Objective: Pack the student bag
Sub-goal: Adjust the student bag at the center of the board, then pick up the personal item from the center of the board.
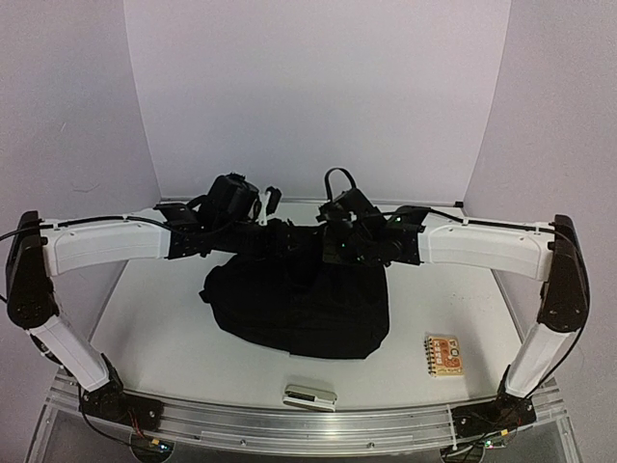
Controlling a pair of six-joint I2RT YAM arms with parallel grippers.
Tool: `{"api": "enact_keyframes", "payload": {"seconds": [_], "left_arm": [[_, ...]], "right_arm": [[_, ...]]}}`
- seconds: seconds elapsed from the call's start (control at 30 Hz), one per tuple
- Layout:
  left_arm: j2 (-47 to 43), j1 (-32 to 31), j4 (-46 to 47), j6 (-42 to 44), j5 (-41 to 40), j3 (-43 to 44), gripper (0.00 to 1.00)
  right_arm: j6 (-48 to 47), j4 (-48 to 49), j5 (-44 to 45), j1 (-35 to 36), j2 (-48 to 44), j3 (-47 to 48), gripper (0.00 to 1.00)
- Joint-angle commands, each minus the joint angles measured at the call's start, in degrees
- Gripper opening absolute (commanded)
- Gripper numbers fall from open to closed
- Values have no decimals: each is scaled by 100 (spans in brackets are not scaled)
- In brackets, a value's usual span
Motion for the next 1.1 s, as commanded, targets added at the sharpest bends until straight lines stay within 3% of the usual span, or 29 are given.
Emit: {"api": "enact_keyframes", "payload": {"seconds": [0.0,0.03,0.07,0.23,0.37,0.5,0.63,0.8,1.07], "left_arm": [[300,21,318,-2,324,-18,36],[270,21,396,10,360,-101,38],[161,21,521,11,362,-215,41],[-619,110,421,16,-2,-791,61],[-1181,345,-53,-135,-87,-1148,71],[-1659,536,-293,-265,-7,-1447,84],[-1917,574,-479,-280,-43,-1514,92],[-2042,610,-581,-361,-87,-1525,96],[-2165,616,-635,-437,-20,-1547,98]], "right_arm": [[-55,214,59,-48,-267,63,0],[-93,234,-9,-48,-286,62,1],[-203,267,-82,-49,-336,53,8],[-1178,879,-1055,-26,-1124,-588,59],[-2115,1181,-2200,168,-2099,-1473,82],[-2366,1158,-3058,512,-2651,-2230,89],[-2390,1095,-3149,1167,-2501,-2574,90],[-2646,1077,-2607,1865,-1641,-2693,89],[-3070,1120,-2344,2216,-595,-2646,89]]}}
